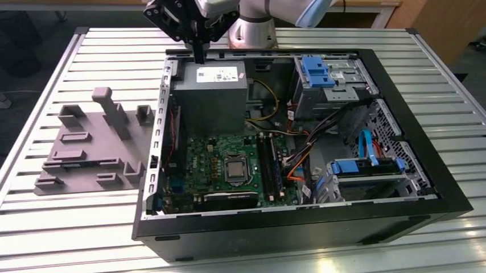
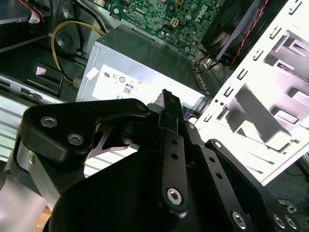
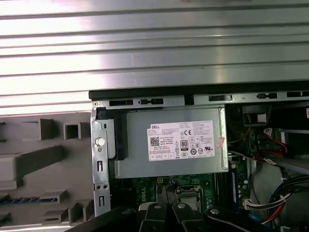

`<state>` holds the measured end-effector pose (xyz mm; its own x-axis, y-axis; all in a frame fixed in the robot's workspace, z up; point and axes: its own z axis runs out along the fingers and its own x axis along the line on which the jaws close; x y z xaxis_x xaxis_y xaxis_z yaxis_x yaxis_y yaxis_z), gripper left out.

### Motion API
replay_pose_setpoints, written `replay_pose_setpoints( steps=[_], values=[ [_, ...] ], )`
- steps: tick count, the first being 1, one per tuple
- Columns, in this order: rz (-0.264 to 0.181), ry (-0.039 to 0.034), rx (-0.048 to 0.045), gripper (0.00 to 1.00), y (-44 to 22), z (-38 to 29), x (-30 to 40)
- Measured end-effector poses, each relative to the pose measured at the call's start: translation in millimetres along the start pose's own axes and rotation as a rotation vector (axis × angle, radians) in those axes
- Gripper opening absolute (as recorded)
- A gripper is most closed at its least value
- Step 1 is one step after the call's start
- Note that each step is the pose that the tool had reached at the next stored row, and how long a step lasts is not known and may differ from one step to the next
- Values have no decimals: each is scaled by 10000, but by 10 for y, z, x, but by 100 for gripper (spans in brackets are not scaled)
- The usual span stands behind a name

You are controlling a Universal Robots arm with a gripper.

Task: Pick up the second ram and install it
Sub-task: 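Reach for the second ram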

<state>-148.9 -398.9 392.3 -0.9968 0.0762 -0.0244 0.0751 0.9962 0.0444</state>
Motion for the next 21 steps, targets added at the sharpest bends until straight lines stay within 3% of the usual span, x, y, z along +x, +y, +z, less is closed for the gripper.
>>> replay_pose_setpoints(
  steps=[21],
  values=[
    [0, 0, 0, 11, -7, 3, 87]
  ],
)
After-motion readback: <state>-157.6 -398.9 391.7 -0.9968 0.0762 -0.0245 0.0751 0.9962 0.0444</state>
